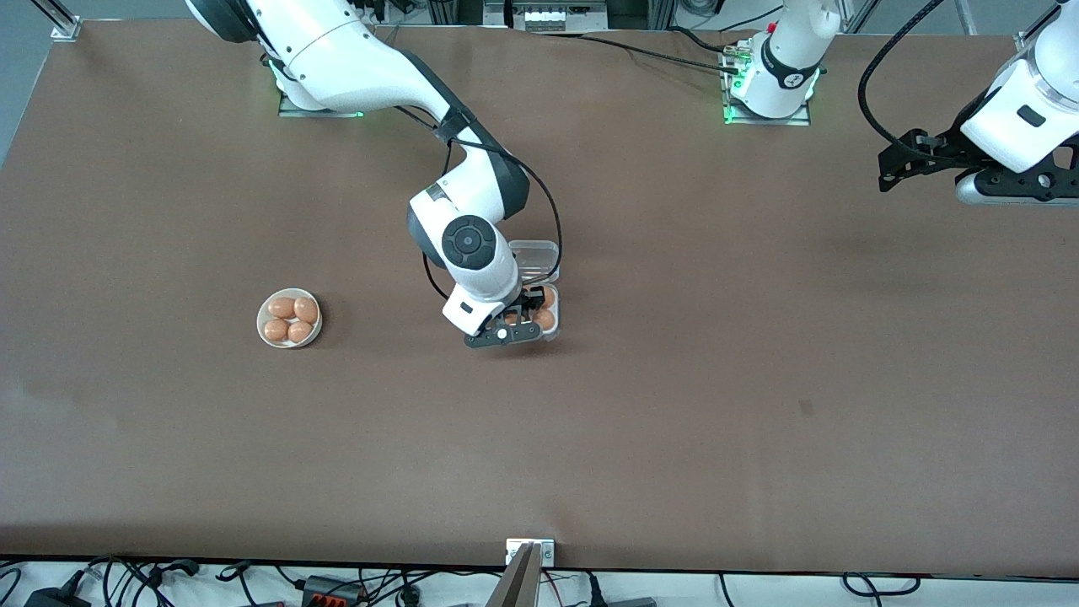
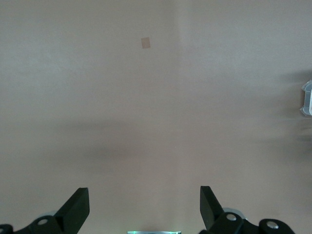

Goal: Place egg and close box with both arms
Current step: 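Lower the egg into the empty slot and open the right gripper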

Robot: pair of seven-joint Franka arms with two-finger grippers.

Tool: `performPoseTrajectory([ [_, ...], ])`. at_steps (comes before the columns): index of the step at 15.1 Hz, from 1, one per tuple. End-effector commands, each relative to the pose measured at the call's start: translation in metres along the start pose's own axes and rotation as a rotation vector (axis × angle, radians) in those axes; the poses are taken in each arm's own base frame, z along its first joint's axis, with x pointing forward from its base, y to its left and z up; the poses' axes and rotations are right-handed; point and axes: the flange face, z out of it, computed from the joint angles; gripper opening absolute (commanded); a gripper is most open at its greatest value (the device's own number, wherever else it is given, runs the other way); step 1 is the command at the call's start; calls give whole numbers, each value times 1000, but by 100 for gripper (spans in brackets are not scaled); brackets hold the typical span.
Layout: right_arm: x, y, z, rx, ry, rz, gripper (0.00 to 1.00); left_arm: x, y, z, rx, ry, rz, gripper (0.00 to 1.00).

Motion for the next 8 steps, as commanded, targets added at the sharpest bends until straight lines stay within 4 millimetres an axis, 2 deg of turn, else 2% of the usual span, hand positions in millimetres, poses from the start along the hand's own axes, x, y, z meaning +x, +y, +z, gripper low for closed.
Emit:
performPoseTrajectory([
  [1,1,-7,0,14,1,17,0,3,-6,-7,-2,-4,-7,100],
  [6,0,-9,0,26,-6,20,0,3,-20,-6,-4,-6,-31,100],
  [7,1,-7,0,27,-6,23,11,4,-19,-6,-3,-6,-30,100],
  [8,1,-8,0,30,-8,29,83,4,-18,-6,-3,-6,-30,100],
])
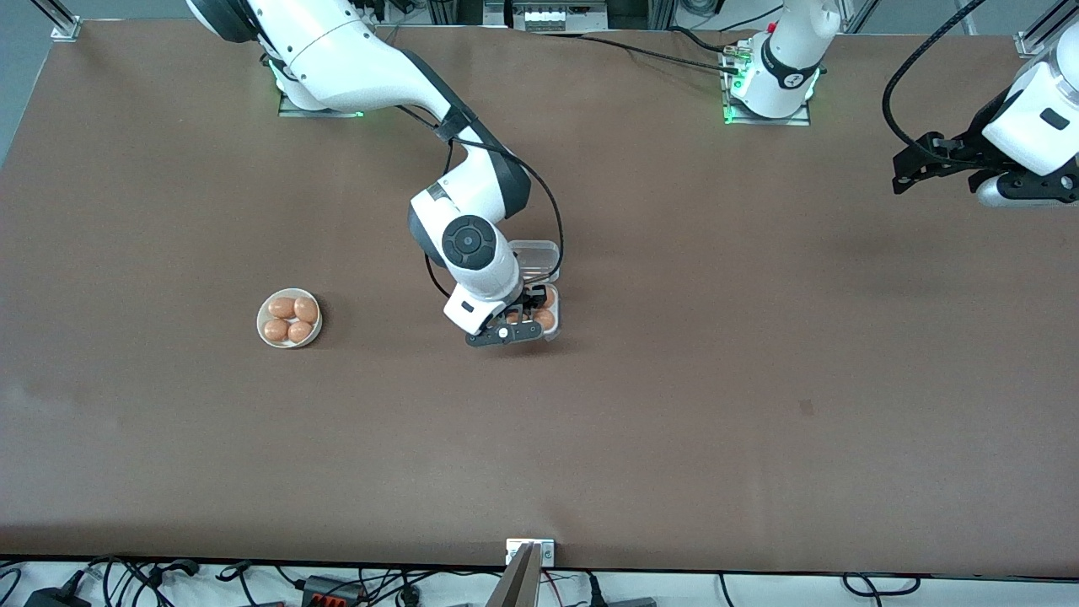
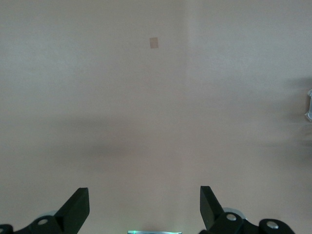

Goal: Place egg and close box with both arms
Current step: 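Lower the egg into the empty slot and open the right gripper, then withdraw the right gripper from the egg box toward the bowl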

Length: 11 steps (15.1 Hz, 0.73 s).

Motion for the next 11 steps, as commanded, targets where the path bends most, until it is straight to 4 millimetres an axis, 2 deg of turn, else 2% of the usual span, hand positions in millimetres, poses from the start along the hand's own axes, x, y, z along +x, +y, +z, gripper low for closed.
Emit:
performPoseTrajectory([
  [1,2,-6,-2,28,-5,31,100,2,1,-7,-1,-4,5,100],
  [3,4,-8,-14,66,-11,51,100,3,1,-6,-1,-5,7,100],
  [4,8,-6,-29,76,5,57,100,2,1,-7,-1,-4,7,100],
  [5,12,0,-34,72,12,60,100,3,1,-6,-2,-5,7,100],
  [6,18,7,-64,76,50,60,100,2,1,-7,-2,-4,7,100],
  [9,38,68,-133,52,57,136,100,3,1,-6,-2,-5,4,100],
  [11,50,119,-169,10,69,183,100,2,1,-6,-2,-8,7,100],
])
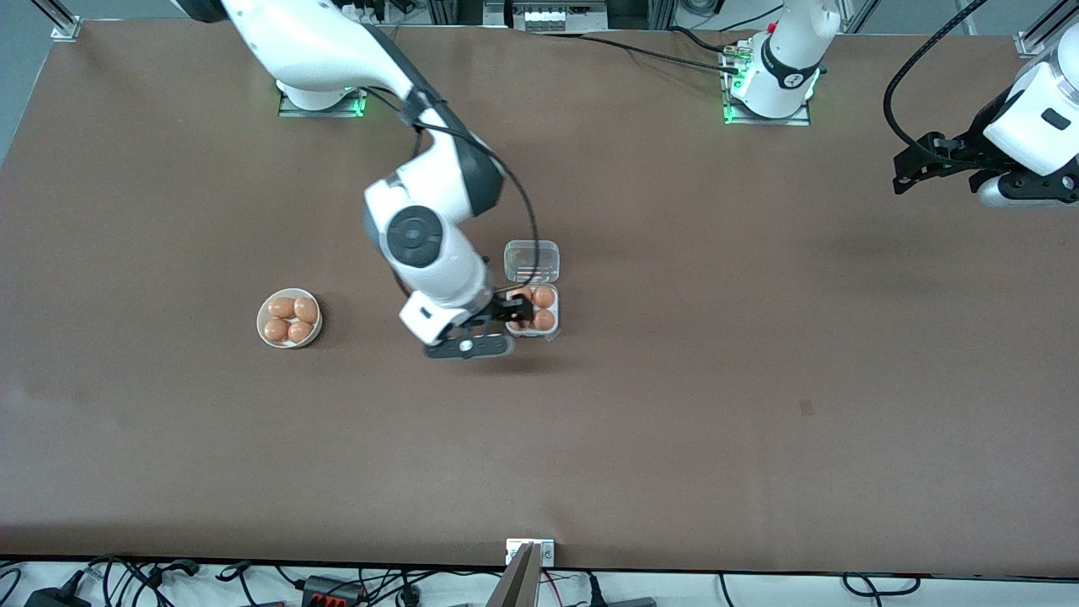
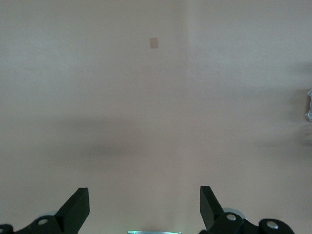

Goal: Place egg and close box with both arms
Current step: 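Withdraw the right gripper from the egg box toward the bowl, then retract the right arm while the left gripper moves toward the box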

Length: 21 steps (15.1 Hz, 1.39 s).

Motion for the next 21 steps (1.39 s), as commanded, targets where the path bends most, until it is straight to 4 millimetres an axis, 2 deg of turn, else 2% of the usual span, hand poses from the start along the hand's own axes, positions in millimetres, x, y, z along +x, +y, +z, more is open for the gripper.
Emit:
performPoseTrajectory([
  [1,21,65,-52,-58,2,49,100,2,0,-5,-2,-11,6,100],
  [4,42,134,-86,-115,11,49,100,4,1,2,-2,-27,2,100],
  [6,49,168,-99,-122,-9,29,100,4,1,6,-8,-53,-2,100],
  [8,51,195,-112,-132,-22,54,100,-1,4,8,-5,-98,0,100],
  [10,50,218,-120,-144,-61,95,100,-2,3,10,-5,-129,2,100],
  [12,51,244,-132,-147,-69,131,100,21,5,18,-6,-136,4,100],
  [13,51,250,-136,-146,-64,135,100,34,0,32,-4,-167,2,100],
  [14,52,254,-139,-145,-63,134,100,38,-6,40,-9,-199,-7,100],
  [15,52,258,-143,-144,-56,138,100,38,-8,41,-2,-208,-7,100],
  [18,52,281,-154,-140,-63,171,100,35,9,43,-4,-217,22,100],
  [19,50,285,-154,-147,-80,176,100,35,13,44,-7,-224,27,90],
  [20,49,289,-155,-149,-96,165,100,31,21,44,-21,-245,45,66],
  [21,51,300,-167,-145,-87,145,100,20,33,47,-43,-311,56,44],
])
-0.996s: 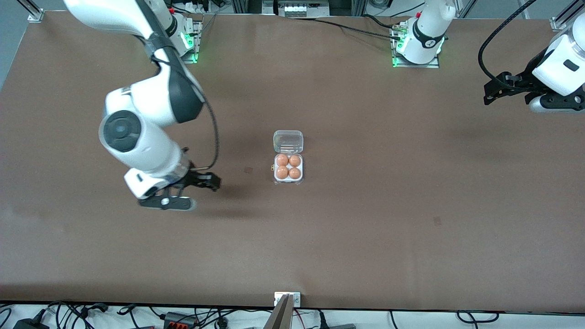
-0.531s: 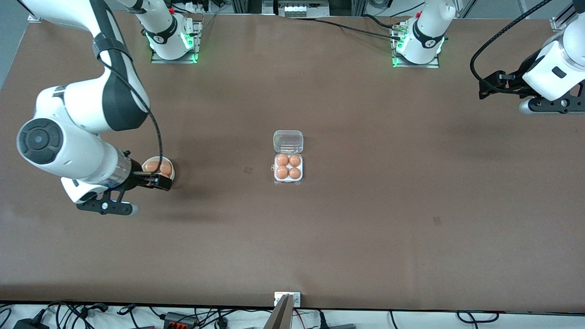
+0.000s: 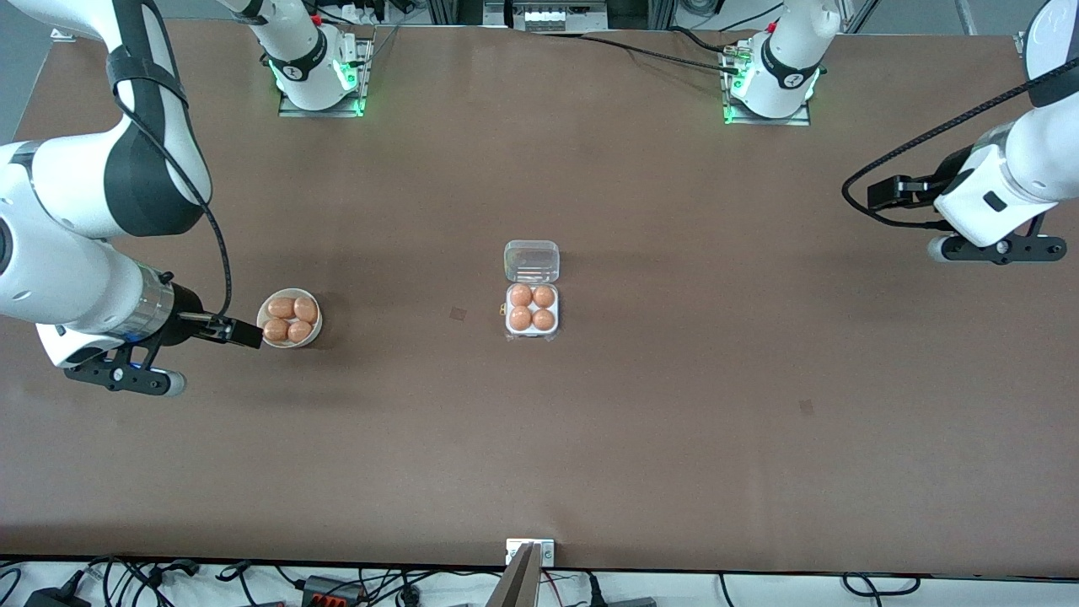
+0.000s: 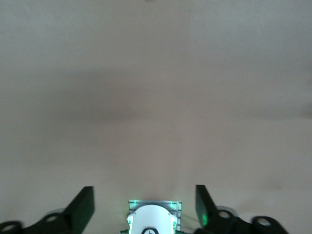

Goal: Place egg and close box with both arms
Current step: 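Retract the right arm while the left gripper moves toward the box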

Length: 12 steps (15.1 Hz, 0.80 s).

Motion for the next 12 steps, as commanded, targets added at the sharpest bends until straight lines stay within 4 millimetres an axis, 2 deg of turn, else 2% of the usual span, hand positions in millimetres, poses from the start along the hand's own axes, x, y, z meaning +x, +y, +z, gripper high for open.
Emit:
performPoseTrajectory([
  [1,-2,32,-35,4,13,-49,100,-21,29,-1,-33,-118,52,29],
  [2,-3,47,-52,16,37,-56,100,-26,38,2,-27,-149,69,15],
  [3,-2,63,-58,21,43,-50,100,-28,44,3,-24,-160,82,8],
  [4,-5,77,-73,25,63,-46,100,-28,49,4,-23,-162,87,7],
  [5,-7,88,-81,17,71,-52,100,-31,63,5,-14,-164,91,7],
  [7,-11,98,-86,9,52,-100,100,-37,100,16,10,-172,94,6],
  [9,-22,123,-101,8,44,-112,100,-36,142,25,-22,-118,139,2],
  [10,-27,126,-101,7,31,-116,100,-36,163,31,-41,-83,147,2],
  [12,-38,127,-104,5,29,-114,100,-46,218,39,-51,-11,117,1],
])
